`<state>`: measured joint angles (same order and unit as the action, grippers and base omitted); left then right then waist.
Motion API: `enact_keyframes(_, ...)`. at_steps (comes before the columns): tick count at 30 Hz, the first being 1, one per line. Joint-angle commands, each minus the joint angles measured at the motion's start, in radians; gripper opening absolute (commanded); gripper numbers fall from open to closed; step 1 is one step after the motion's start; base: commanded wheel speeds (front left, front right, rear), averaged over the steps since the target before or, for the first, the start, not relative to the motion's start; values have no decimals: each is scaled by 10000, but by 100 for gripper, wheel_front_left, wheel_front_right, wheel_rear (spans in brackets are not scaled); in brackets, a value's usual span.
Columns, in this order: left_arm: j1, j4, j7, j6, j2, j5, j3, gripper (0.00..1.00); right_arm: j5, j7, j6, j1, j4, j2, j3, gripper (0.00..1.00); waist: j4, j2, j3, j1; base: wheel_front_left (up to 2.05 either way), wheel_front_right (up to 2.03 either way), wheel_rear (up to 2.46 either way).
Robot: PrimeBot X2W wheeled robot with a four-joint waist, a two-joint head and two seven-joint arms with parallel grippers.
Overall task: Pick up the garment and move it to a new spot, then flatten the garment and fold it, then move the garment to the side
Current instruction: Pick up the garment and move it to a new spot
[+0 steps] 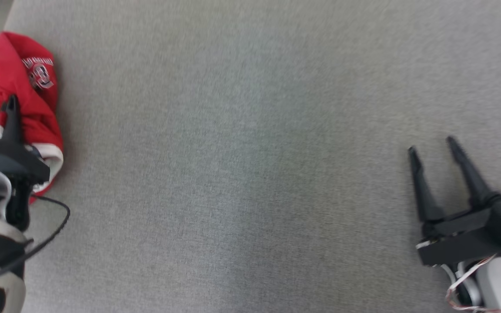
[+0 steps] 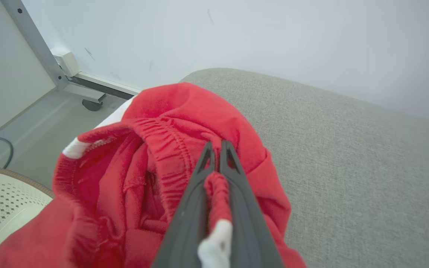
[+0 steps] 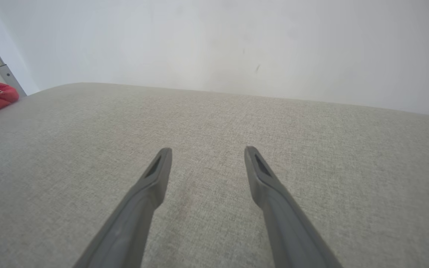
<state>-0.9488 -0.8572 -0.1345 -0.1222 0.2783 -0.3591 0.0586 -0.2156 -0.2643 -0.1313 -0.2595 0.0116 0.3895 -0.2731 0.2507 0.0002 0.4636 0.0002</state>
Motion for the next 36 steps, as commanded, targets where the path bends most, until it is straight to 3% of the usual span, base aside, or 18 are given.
enact_keyframes(1, 370, 227, -327, -48, 64, 25, -83, 0, -50, 9, 11, 156, 93, -171, -78, 100, -430, -2, -713, -2, 0, 0, 0)
enact_keyframes(8, 1454, 1309, -783, -57, -28, -108, -270, 0, -131, 8, 11, 589, 287, -717, -101, 100, -1018, -2, -1969, -2, 0, 0, 0)
enact_keyframes(20, 3111, 4074, 256, 116, -478, -199, -888, 0, -174, 8, 11, 1411, 289, -1317, 29, 100, -2579, -2, -3773, -2, 0, 0, 0)
enact_keyframes(27, 3673, 5313, 805, 240, -995, -110, -1510, 0, -151, 10, 11, 1708, 225, -1419, 108, 100, -3617, -2, -4204, -2, 0, 0, 0)
enact_keyframes(36, 3301, 5793, 939, 248, -1745, -134, -2312, 0, -172, 8, 11, 1803, 244, -1433, 120, 100, -4703, -2, -4357, -2, 0, 0, 0)
